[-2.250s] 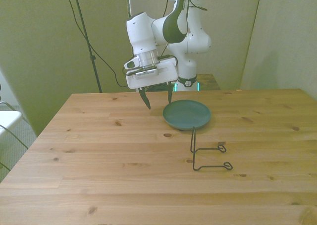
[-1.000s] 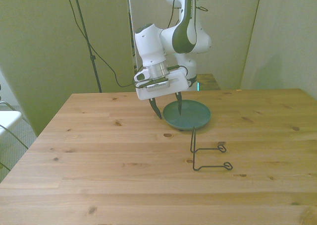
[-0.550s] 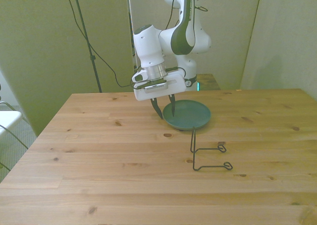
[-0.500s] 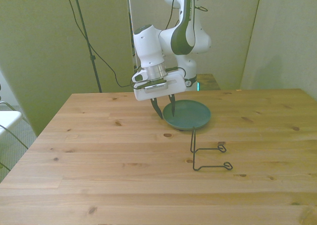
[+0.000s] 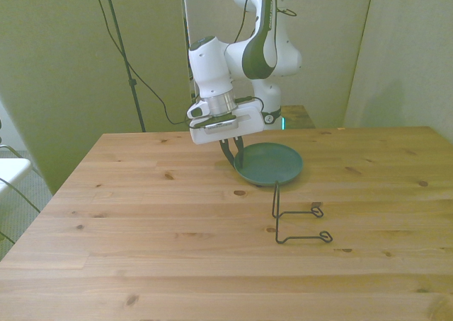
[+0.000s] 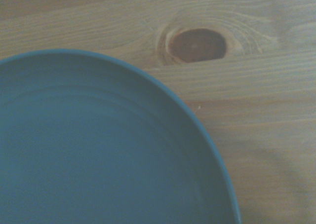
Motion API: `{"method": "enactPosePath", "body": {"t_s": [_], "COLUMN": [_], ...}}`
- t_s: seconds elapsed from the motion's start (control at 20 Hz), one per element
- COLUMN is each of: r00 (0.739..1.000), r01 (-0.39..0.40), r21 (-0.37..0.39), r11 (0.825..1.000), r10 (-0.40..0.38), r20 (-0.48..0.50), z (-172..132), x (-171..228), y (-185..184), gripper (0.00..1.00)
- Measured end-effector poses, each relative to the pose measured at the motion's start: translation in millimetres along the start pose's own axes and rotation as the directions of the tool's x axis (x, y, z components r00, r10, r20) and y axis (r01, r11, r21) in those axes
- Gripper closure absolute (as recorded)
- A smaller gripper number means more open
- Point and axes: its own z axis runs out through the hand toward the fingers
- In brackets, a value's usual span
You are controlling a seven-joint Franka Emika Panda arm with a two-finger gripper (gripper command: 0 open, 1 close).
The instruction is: Load the plate
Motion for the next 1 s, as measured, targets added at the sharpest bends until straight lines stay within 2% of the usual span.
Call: {"method": "enactPosePath", "body": {"t_s": [0.55, 0.75, 1.0], "r00": [0.999, 0.999, 1.0], "r01": [-0.002, 0.001, -0.005], "r21": [-0.062, -0.064, -0.056], "r11": [0.998, 0.998, 0.998], "r10": [0.005, 0.002, 0.006], "r20": [0.053, 0.044, 0.028], "z": [-11.5, -39.9, -90.1], "x": [-14.3, -27.9, -54.4], "y": [-1.4, -14.0, -48.6], "gripper": [1.0, 1.0, 1.0]}}
